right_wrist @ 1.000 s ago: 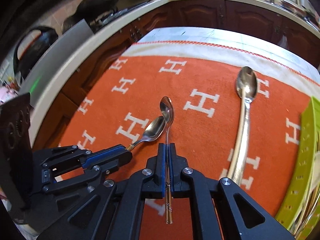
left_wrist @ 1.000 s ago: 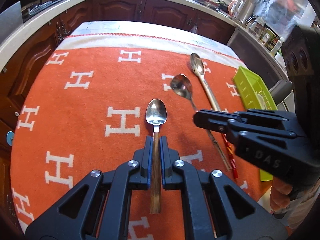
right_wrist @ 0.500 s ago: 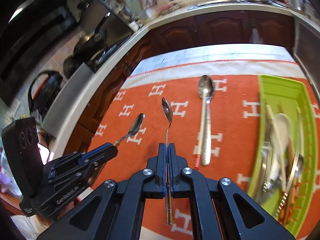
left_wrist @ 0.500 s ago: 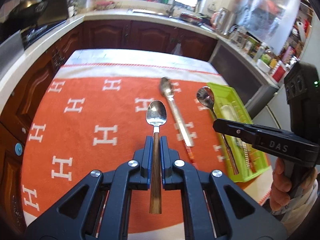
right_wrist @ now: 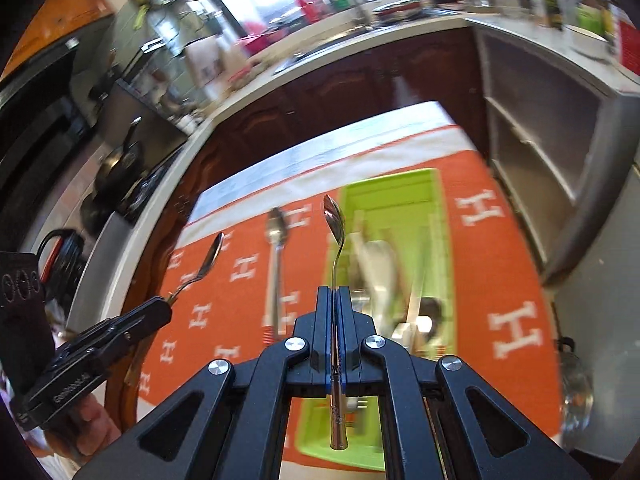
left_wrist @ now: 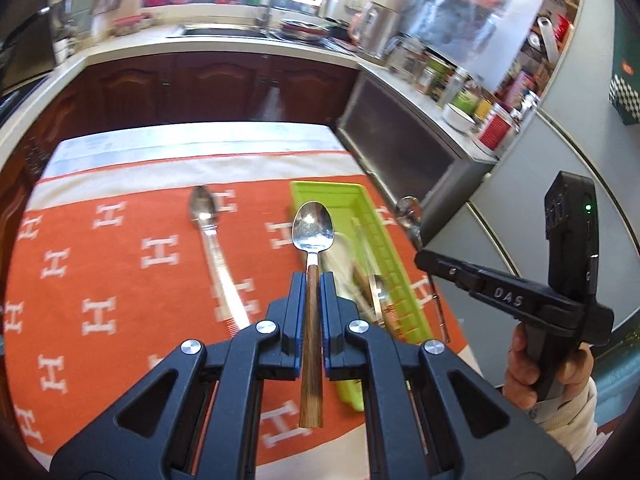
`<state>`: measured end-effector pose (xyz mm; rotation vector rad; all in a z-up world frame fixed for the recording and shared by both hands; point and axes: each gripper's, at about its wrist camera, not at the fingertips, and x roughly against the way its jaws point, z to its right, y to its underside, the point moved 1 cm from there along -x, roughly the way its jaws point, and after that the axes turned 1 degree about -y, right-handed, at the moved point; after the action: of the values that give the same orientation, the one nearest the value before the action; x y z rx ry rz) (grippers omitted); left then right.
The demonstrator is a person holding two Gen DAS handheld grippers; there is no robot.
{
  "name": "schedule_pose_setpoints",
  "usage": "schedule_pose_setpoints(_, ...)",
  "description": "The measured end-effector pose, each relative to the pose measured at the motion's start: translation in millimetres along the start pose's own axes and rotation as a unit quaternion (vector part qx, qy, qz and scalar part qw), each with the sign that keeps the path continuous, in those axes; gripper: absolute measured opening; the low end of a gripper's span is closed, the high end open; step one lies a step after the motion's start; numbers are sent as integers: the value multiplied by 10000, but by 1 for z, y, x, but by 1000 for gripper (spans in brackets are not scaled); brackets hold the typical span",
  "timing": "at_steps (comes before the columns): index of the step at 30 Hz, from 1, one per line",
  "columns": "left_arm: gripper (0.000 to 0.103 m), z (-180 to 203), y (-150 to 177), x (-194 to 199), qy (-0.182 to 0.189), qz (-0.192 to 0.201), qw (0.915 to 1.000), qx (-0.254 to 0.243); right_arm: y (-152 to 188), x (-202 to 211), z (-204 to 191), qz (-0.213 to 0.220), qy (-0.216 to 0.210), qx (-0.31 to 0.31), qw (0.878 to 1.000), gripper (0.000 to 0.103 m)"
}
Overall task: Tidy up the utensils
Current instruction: 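Carry both spoons over the green tray, lower them in and open both tools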
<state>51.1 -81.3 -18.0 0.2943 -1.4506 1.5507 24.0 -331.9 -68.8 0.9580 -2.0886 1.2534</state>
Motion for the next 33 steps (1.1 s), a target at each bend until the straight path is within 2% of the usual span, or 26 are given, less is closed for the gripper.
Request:
schedule_pose_setpoints(4,4,33,-5,-37,49,-213,9997,-107,-1,-5,37,-103,173,-233,9995,2)
schedule_pose_setpoints(8,4,43,1,-75,32,-513,9986,-139,4,-22,63,-315,252,-474,9981,2)
schedule_pose_setpoints(16,4,50,12,-123,-21,-869,9961,-124,3,-72,63,-559,382,-457,9967,3)
schedule_pose_setpoints(17,4,49,13,-123,1,-877,9961,-119,1,-78,62,-570,411,-437,9966,5)
schedule_pose_setpoints(19,5,51,13,-123,-23,-872,9960,-205,-2,-82,58,-557,408,-412,9968,15)
schedule_pose_setpoints(21,5,50,14,-119,-71,-835,9961,-283,-5,-84,56,-508,412,-407,9970,17)
schedule_pose_setpoints(30,5,40,19,-81,-135,-847,9954,-430,-3,-77,39,-452,400,-241,9979,17)
schedule_pose_setpoints(33,6,31,21,-68,-321,-837,9949,-472,-1,-74,30,-458,401,-178,9980,17)
